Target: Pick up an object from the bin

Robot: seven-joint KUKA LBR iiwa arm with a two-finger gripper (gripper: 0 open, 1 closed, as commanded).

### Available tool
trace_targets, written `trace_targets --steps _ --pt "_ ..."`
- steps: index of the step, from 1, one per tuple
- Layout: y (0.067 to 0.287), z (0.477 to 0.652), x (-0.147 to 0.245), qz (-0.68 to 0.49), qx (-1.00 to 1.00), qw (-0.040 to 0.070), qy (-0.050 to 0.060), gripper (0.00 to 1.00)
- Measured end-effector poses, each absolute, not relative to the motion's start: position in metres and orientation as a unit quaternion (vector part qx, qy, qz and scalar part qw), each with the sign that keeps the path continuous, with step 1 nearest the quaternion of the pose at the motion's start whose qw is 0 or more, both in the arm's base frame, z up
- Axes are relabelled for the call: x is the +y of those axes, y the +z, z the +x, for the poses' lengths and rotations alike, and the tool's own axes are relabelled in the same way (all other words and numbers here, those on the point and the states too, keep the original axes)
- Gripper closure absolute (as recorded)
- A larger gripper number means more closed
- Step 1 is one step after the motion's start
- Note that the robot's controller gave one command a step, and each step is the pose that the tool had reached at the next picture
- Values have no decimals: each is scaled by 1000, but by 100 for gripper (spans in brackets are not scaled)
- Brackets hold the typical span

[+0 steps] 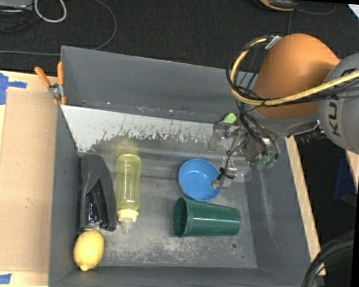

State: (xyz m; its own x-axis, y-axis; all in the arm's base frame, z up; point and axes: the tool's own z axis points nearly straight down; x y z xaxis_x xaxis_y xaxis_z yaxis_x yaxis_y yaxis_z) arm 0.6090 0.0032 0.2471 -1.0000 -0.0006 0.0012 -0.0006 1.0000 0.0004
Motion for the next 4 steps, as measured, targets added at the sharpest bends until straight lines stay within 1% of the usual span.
trace_targets --steps 1,2,3,4 --pt "120 603 -19 11 -1000 0 0 0" --pt "151 595 -22 32 -999 -3 0 0" --pt "97 596 21 -28 -1000 8 -1 0" --pt "69 603 -9 -171 -985 -3 0 0"
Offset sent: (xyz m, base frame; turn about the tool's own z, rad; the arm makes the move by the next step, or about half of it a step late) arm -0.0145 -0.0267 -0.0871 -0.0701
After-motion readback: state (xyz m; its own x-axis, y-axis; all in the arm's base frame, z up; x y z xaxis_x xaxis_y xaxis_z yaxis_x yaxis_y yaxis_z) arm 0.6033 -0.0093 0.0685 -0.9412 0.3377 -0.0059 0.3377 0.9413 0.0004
